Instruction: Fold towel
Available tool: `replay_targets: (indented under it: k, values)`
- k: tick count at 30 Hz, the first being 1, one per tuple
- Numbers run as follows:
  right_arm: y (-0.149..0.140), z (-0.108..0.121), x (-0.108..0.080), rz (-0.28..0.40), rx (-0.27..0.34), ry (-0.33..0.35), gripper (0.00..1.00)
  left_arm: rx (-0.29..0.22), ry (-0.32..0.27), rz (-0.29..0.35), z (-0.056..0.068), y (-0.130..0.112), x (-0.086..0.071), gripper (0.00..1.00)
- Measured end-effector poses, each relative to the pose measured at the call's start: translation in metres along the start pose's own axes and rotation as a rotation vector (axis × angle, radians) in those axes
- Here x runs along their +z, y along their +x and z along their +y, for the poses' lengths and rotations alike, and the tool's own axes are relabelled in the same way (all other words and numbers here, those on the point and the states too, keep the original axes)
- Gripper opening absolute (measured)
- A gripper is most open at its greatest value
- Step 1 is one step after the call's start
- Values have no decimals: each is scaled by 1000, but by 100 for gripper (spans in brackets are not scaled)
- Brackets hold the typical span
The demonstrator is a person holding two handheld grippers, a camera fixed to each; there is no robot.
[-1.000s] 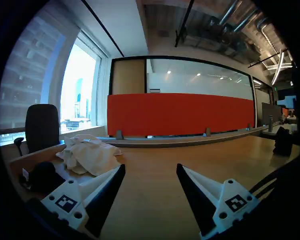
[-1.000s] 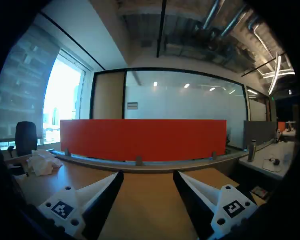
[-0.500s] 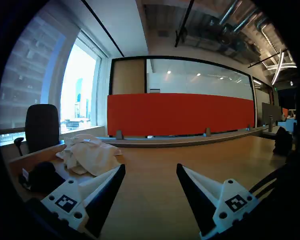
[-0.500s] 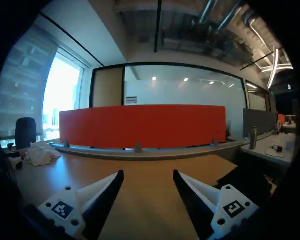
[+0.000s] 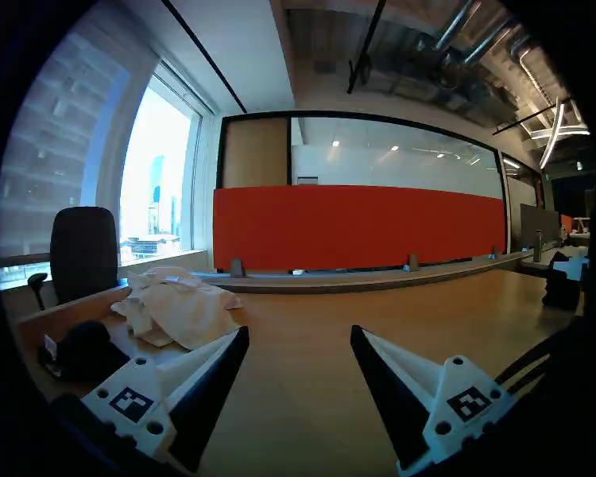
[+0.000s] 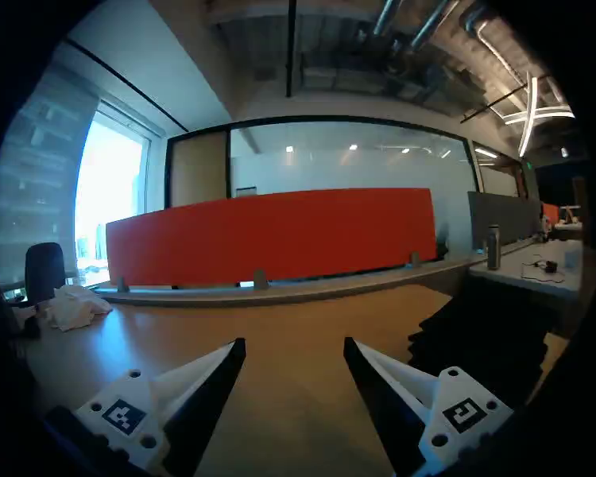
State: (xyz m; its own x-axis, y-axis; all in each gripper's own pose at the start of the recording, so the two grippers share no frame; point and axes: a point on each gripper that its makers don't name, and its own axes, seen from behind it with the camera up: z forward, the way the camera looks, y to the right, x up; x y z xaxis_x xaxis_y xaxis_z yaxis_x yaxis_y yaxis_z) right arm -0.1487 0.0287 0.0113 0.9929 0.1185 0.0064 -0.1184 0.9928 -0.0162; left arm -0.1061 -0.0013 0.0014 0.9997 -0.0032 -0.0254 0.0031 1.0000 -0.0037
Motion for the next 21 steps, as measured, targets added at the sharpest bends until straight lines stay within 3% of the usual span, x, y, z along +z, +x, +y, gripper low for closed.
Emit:
replay_targets:
  k: [21]
  values:
    - [-1,-16,-4,19,-39,24,95,0,0,0,0,0,0,94]
